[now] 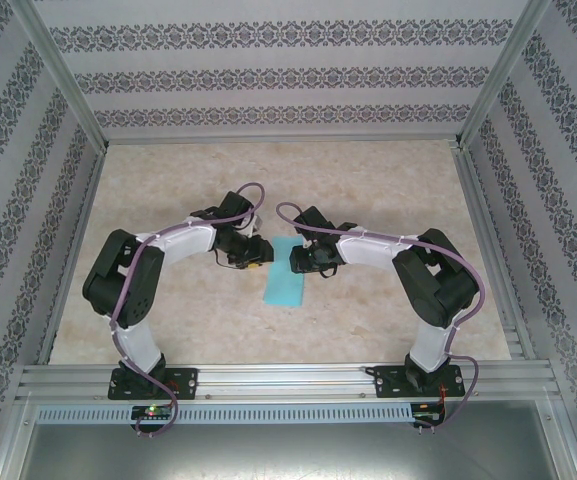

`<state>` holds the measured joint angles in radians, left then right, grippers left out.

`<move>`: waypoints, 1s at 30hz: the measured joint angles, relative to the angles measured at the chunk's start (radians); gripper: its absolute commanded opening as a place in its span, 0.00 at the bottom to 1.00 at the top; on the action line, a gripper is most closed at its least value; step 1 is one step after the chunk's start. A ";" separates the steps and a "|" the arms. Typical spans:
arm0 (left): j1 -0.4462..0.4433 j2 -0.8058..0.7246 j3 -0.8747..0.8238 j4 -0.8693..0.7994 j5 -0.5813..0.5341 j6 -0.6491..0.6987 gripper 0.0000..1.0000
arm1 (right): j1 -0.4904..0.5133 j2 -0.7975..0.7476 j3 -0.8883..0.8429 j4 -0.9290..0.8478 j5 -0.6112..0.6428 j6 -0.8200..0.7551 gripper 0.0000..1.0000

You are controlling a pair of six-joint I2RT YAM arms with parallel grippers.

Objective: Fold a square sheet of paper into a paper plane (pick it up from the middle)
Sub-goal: Hold the square sheet of paper at the center of the table.

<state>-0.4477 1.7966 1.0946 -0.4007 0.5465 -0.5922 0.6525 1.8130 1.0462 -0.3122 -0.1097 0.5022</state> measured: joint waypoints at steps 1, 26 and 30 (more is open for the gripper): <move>-0.004 0.010 0.010 0.003 0.000 -0.002 0.38 | 0.000 0.000 0.000 0.001 0.000 0.000 0.36; -0.037 0.152 0.089 0.034 0.022 -0.006 0.20 | 0.000 0.000 -0.001 0.002 0.000 -0.001 0.36; -0.037 0.155 0.089 0.034 0.017 0.013 0.20 | 0.000 0.000 -0.001 0.002 0.000 -0.001 0.36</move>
<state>-0.4847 1.9518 1.1839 -0.3668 0.5636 -0.5797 0.6525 1.8133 1.0451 -0.3103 -0.1093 0.5011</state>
